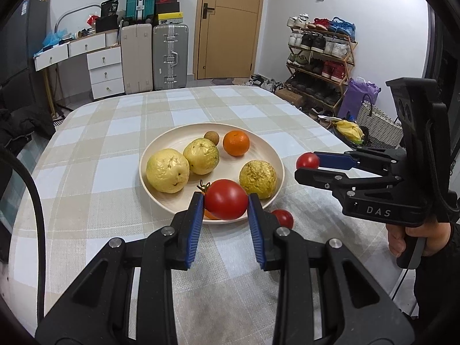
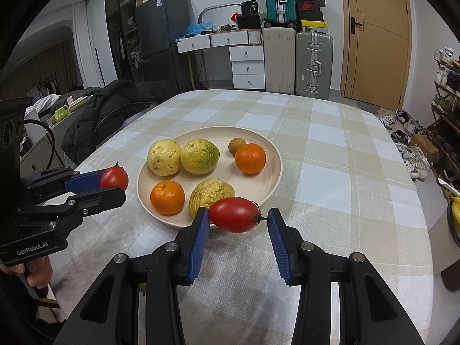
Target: Organize fruits
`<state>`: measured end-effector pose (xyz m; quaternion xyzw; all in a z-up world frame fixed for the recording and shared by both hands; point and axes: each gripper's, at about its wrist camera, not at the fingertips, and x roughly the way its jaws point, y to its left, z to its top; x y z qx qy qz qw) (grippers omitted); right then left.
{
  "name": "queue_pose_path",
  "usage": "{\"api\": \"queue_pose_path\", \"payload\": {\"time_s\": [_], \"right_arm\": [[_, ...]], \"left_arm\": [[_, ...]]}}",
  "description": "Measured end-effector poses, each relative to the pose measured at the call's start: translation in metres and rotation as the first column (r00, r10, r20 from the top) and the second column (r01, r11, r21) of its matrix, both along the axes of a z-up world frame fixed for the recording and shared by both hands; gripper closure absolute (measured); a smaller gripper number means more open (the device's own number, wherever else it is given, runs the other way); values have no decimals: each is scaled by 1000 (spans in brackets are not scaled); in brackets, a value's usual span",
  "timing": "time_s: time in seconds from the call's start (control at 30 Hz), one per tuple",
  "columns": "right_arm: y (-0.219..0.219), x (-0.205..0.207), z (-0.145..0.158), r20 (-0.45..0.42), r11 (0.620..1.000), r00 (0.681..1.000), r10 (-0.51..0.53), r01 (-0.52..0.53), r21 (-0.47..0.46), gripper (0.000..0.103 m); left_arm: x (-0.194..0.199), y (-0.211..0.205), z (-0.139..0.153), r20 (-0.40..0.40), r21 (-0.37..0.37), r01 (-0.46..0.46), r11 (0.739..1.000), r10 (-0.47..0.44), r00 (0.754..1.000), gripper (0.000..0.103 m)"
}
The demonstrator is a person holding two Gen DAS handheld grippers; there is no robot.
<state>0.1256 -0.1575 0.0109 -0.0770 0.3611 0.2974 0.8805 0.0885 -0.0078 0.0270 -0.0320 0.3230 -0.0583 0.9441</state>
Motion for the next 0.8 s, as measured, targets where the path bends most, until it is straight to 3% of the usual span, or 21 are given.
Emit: {"api": "queue_pose_path", "payload": {"time_s": [0.8], "right_arm": [[0, 1, 4, 24, 998, 1000, -8, 7, 54, 60]], "left_arm": [[21, 27, -23, -45, 7, -65, 998, 66, 997, 75]]}}
